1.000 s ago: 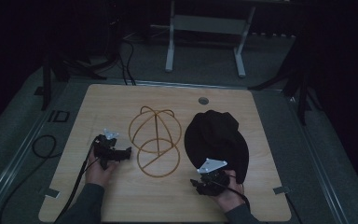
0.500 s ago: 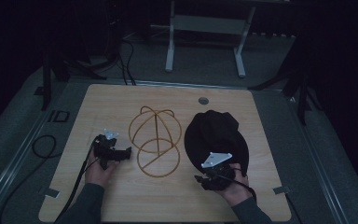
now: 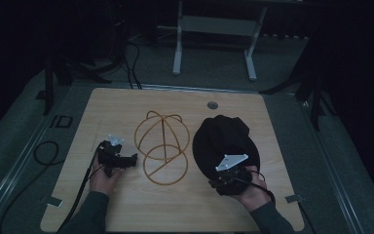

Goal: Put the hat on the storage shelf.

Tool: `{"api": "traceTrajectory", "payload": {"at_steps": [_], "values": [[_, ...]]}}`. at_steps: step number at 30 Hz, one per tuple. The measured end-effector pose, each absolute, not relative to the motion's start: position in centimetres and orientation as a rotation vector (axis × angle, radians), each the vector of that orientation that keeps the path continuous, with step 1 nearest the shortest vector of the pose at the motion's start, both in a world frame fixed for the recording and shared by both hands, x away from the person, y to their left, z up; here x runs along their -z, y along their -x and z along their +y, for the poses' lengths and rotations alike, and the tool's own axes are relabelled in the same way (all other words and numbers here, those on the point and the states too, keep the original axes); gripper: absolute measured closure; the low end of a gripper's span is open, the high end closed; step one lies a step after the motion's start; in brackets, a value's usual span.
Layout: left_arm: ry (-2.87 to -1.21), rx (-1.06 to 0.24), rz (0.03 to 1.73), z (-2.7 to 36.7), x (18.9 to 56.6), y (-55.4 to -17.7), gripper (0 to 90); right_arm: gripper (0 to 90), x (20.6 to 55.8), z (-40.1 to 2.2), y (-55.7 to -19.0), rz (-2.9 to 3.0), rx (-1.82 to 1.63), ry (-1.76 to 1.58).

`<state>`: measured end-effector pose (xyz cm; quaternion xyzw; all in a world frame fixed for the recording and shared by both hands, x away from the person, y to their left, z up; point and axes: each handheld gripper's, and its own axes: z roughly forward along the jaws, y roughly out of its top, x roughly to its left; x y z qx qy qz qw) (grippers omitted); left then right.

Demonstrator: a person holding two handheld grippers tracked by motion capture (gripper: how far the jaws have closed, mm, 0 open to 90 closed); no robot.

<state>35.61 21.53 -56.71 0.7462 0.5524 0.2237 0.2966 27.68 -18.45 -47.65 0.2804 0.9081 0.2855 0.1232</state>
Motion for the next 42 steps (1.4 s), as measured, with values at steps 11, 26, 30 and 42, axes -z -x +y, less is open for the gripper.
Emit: {"api": "traceTrajectory", "payload": {"at_steps": [11,26,30,42], "values": [[-1.986,-0.594,1.469,21.5,56.7,-35.6,1.5,50.6,46.5,-19.1,-28.0,2.657,-0.81,-0.813],[-1.986,-0.594,1.469,21.5,56.7,-35.6,1.5,50.2,44.3,-21.0,-28.2,2.626,-0.807,-0.842],[-1.986,-0.594,1.469,21.5,56.7,-35.6,1.5,49.8,43.9,-21.5,-28.2,2.613,-0.806,-0.852],[-1.986,-0.594,1.469,21.5,56.7,-35.6,1.5,47.0,43.1,-23.4,-28.5,2.573,-0.791,-0.904]]}}
